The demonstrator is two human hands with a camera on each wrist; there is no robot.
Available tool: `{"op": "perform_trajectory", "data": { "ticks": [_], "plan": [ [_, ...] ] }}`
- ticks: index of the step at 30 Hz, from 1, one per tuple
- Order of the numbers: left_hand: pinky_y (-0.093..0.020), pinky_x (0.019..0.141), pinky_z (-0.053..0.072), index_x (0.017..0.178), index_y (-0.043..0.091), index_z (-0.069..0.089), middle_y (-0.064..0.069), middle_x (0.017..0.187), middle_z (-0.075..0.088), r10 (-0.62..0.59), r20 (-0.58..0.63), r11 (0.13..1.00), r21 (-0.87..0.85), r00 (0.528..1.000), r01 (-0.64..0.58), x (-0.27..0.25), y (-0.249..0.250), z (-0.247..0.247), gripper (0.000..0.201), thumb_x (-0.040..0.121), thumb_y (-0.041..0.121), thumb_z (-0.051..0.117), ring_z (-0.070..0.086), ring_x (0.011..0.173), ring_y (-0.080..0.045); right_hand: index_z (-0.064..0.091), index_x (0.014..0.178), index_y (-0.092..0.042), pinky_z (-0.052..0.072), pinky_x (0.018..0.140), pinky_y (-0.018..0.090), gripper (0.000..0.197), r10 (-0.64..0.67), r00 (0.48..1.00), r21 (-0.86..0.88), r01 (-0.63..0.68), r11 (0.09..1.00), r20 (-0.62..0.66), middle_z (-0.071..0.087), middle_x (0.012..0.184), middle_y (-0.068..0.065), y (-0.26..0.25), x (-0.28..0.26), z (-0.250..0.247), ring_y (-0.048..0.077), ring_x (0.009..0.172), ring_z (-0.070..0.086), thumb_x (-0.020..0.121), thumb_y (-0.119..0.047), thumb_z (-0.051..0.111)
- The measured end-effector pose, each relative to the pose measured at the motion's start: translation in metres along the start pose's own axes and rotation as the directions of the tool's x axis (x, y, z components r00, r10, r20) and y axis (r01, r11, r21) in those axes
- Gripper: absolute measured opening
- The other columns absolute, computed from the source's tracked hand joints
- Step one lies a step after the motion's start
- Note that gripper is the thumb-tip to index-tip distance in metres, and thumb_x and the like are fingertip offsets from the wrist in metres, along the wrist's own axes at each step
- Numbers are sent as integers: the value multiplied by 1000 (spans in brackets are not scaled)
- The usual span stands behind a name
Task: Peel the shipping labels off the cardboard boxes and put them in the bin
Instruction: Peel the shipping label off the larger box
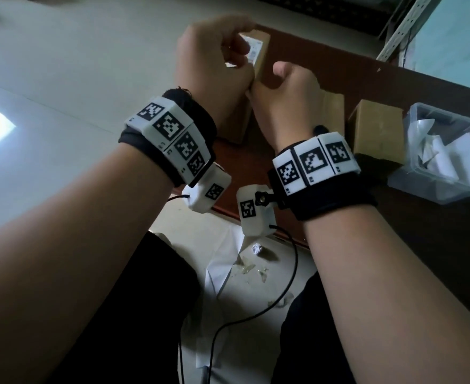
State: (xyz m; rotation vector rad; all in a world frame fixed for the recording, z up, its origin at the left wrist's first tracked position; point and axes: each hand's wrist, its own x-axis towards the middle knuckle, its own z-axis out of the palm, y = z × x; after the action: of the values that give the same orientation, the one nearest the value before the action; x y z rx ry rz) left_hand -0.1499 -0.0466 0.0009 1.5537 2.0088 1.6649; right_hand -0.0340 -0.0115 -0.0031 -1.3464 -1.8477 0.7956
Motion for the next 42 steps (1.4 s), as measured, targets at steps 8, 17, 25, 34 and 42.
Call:
{"op": "perform_trajectory", "data": {
  "ticks": [8, 17, 25, 34, 42],
  "plan": [
    [-6, 57, 38, 105, 20, 70, 7, 99, 67, -260, -53, 936, 233, 964, 266, 0, -38, -30, 23, 82, 19, 67, 60, 83, -8, 77, 114, -22, 55, 98, 41, 32, -20, 1000, -44, 21, 999, 18, 67, 130, -5, -8, -4, 38, 25, 126, 59, 91, -44, 73],
    [-38, 86, 59, 86, 15, 62, -2, 85, 62, -731, 90, 679, -6, 676, 735, 15, -38, -25, 20, 91, 25, 46, 67, 92, -25, 71, 102, -15, 49, 65, 25, 30, 221, 941, 140, -262, 955, 256, 64, 80, -9, 10, -7, 48, 7, 68, 59, 105, -43, 63],
    [-30, 97, 40, 147, 5, 46, -12, 143, 55, -766, 64, 641, 0, 639, 768, 12, -34, -19, 62, 107, 51, 35, 52, 132, -29, 60, 89, -29, 61, 96, 54, 42, 356, 827, 287, -502, 816, 435, 66, 97, 1, -6, -19, 46, 15, 81, 60, 105, -65, 45],
    [-32, 74, 54, 116, 15, 51, 2, 99, 60, -685, 11, 727, -56, 728, 685, 18, -12, -26, 36, 103, 48, 46, 64, 92, -17, 61, 75, -36, 62, 93, 51, 33, 399, 852, 489, -522, 699, 340, 62, 88, -19, -21, -29, 26, 19, 99, 67, 101, -57, 62],
    [-15, 52, 50, 105, 24, 63, 13, 86, 67, -479, 53, 868, -124, 876, 481, 4, 25, -23, 28, 94, 50, 64, 66, 70, 2, 81, 81, -34, 64, 75, 39, 28, 298, 942, 613, -327, 719, 154, 81, 87, -7, -14, -36, -3, 13, 88, 76, 100, -47, 66]
  ]
}}
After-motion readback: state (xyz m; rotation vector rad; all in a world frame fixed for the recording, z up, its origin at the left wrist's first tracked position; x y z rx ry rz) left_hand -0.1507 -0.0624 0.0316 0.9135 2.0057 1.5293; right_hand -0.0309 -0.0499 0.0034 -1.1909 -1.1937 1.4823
